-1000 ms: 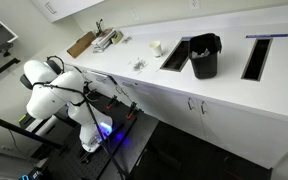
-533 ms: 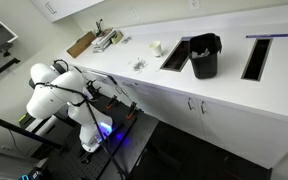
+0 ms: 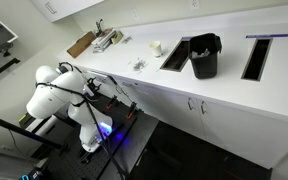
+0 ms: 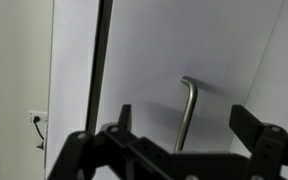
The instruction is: Open the top drawer of the kitchen unit
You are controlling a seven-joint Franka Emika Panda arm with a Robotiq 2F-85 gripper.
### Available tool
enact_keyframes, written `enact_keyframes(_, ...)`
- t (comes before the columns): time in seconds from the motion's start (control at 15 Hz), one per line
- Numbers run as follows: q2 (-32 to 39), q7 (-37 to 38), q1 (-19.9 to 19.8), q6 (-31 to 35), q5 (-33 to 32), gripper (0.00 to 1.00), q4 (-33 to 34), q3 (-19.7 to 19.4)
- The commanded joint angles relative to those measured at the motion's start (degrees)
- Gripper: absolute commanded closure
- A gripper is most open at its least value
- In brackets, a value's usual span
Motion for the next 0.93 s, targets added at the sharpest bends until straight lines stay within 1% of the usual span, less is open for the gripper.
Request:
enact_keyframes(0.0,4.55,-4.33,0.18,-0.98,-0.06,0.25,7.69,-0.36)
enact_keyframes(0.07,1.38,-3.31,0.14,-0.84,-0.02,0.28,3.28,-0.67)
enact_keyframes(0.13,1.68,-3.46,0.2,-0.84,-0.01,0.34,3.74,-0.77)
enact_keyframes(0.2,1.67,-3.3,0.21,-0.86,0.02,0.44,3.76,-0.79)
enact_keyframes(0.33,1.66,-3.03,0.26,-0.96,0.01,0.58,3.69,-0.92)
enact_keyframes(0.53,1.66,-2.69,0.3,-1.07,0.09,0.81,3.6,-0.92)
enact_keyframes(0.67,1.89,-2.6,0.39,-0.99,0.31,0.93,3.66,-0.84)
enact_keyframes(0.73,2.06,-2.71,0.45,-0.89,0.37,0.98,3.82,-0.81)
enact_keyframes(0.8,2.23,-2.78,0.53,-0.83,0.44,1.0,3.96,-0.79)
enact_keyframes(0.87,2.26,-2.08,0.68,-1.05,0.55,0.99,4.12,-0.73)
